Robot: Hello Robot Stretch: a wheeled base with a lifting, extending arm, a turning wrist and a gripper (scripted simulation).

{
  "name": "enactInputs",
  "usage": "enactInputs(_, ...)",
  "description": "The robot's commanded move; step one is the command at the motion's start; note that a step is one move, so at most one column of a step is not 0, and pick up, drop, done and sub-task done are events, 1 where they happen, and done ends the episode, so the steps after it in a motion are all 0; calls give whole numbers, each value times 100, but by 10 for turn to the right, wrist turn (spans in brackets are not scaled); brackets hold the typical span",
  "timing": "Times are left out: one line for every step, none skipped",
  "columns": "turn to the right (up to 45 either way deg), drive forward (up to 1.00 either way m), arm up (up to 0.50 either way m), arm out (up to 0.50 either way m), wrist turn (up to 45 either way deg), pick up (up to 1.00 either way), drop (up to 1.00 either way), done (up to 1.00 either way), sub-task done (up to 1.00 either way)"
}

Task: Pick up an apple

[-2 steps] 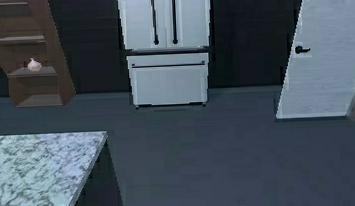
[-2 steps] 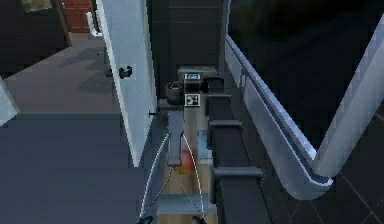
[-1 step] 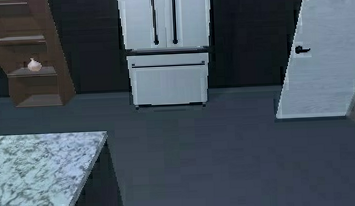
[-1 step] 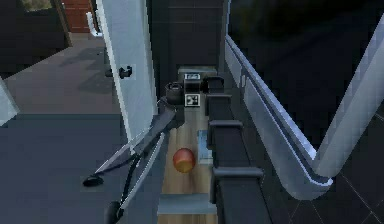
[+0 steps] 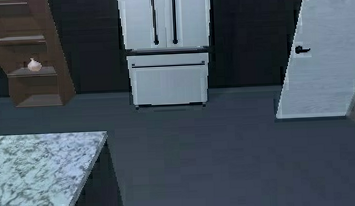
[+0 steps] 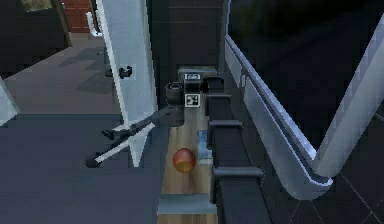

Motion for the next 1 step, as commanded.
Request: enactInputs(0, 0, 0, 0, 450, 0, 0, 0, 0)
